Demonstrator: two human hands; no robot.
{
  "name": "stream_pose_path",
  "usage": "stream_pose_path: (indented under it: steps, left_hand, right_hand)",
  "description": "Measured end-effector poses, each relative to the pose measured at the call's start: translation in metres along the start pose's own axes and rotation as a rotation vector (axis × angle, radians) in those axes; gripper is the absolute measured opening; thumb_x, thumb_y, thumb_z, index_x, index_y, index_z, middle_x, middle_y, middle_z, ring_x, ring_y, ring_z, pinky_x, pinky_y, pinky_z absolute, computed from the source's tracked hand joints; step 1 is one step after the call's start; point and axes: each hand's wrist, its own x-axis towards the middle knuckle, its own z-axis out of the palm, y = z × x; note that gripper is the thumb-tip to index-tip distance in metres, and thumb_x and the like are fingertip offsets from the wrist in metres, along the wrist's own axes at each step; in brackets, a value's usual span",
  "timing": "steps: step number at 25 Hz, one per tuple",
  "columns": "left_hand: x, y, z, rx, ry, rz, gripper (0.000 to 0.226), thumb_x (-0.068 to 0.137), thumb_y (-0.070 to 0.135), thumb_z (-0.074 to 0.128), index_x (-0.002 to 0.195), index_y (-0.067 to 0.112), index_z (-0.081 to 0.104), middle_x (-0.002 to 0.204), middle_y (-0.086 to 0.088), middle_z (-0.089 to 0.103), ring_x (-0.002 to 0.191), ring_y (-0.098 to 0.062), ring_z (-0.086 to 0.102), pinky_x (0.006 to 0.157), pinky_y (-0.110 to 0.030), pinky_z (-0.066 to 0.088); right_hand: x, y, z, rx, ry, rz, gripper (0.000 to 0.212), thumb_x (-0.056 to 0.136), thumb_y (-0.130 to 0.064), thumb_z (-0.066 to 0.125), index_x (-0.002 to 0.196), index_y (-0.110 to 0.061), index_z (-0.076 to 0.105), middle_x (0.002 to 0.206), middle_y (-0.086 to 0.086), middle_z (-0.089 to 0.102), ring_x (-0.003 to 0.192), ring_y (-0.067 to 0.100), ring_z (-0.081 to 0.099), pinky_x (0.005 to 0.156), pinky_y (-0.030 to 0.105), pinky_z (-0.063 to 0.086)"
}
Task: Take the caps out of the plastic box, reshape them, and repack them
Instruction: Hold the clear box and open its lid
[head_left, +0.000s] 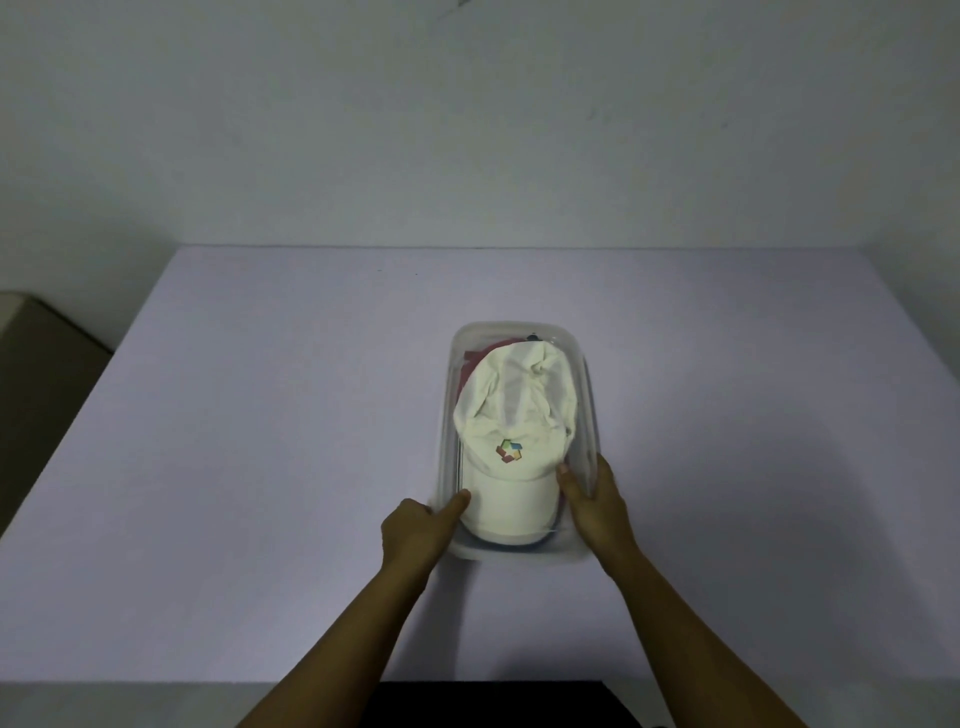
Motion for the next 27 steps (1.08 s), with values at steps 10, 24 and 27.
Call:
stream_pose_path:
  steps: [10,24,27]
  left_hand:
    - [-0.007,0.01,-0.01,0.042,-0.05,0.027,0.047,0.083,0.051,0.061,0.082,0.006,0.05,0.074,-0.003,0.049,0.066,-0.013,0.046,0.053,-0.023,0.033]
    - [-0.026,0.018,-0.013,-0.848,-0.256,0.126,0.053,0.081,0.011,0.069,0.127,0.021,0.044,0.11,-0.013,0.065,0.1,-0.03,0.064,0.076,-0.032,0.053]
    - [-0.01,0.016,-0.045,-0.992,-0.15,0.192,0.051,0.085,-0.007,0.055,0.127,0.02,0.047,0.088,-0.011,0.07,0.076,-0.022,0.07,0.067,-0.026,0.057]
  right_hand:
    - [0.007,0.005,-0.003,0.044,-0.035,-0.015,0.082,0.082,-0.056,0.057,0.148,-0.022,0.021,0.153,0.006,0.032,0.138,0.026,0.034,0.112,0.039,0.029]
    - [0.019,0.008,-0.018,0.41,-0.186,0.254,0.116,0.046,-0.097,0.039,0.142,-0.032,0.035,0.145,0.0,0.043,0.13,0.025,0.042,0.11,0.054,0.031]
    - [0.013,0.008,-0.018,0.316,-0.197,0.164,0.073,0.08,-0.076,0.035,0.143,-0.04,0.029,0.149,-0.008,0.033,0.137,0.024,0.033,0.11,0.059,0.028]
